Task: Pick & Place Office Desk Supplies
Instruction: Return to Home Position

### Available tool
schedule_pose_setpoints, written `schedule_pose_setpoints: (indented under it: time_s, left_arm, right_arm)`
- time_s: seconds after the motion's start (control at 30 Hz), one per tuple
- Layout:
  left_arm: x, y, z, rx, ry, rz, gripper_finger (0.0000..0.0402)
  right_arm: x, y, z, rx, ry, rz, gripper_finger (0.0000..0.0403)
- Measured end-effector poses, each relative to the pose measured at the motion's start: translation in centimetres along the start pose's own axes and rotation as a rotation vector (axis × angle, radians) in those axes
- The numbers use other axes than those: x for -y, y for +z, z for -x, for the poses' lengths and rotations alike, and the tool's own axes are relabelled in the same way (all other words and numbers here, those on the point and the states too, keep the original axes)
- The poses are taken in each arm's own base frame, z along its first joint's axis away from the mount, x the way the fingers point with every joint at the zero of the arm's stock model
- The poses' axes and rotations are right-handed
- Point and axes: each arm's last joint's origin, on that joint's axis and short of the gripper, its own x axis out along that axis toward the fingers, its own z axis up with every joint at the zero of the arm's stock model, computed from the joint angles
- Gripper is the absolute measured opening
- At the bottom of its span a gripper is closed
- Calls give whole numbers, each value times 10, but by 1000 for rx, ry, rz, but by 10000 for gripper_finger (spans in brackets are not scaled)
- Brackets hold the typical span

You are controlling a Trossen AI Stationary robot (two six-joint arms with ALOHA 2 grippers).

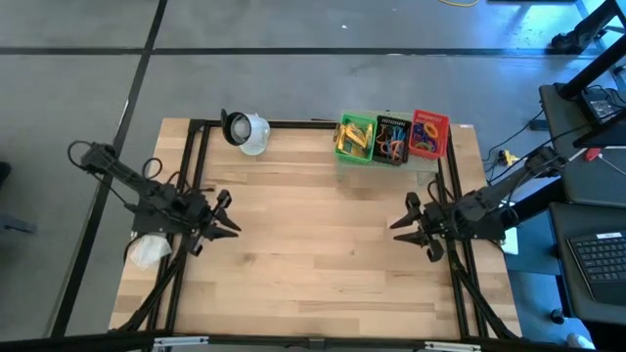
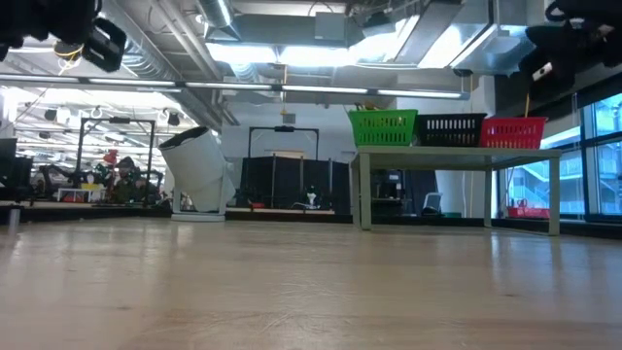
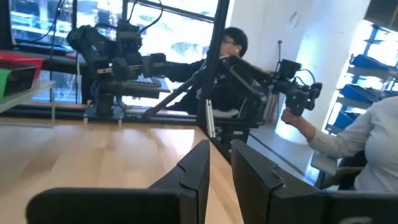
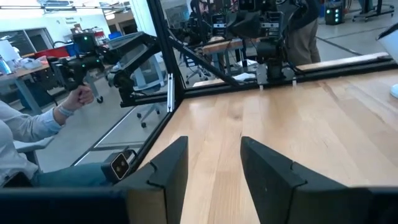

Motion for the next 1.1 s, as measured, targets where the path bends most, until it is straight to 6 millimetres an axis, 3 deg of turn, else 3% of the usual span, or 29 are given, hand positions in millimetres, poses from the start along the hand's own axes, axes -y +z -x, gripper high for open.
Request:
schedule_pose_setpoints:
  time_s: [0.37,0.6,0.87,1.1]
  left_arm:
    - [-6,-26,2,7,-7,19,59]
    - [-7,-28,2,-6,8,-2,59]
    - [-15,-34,4,-38,274,-16,59]
    - [-16,-35,4,-42,294,-19,59]
  right_arm:
    - [6,-20,1,2,1,-38,149]
    - [6,-22,1,1,-11,-35,149]
    - [11,-25,1,-9,-136,-22,149]
    - [11,-26,1,-15,-139,-33,149]
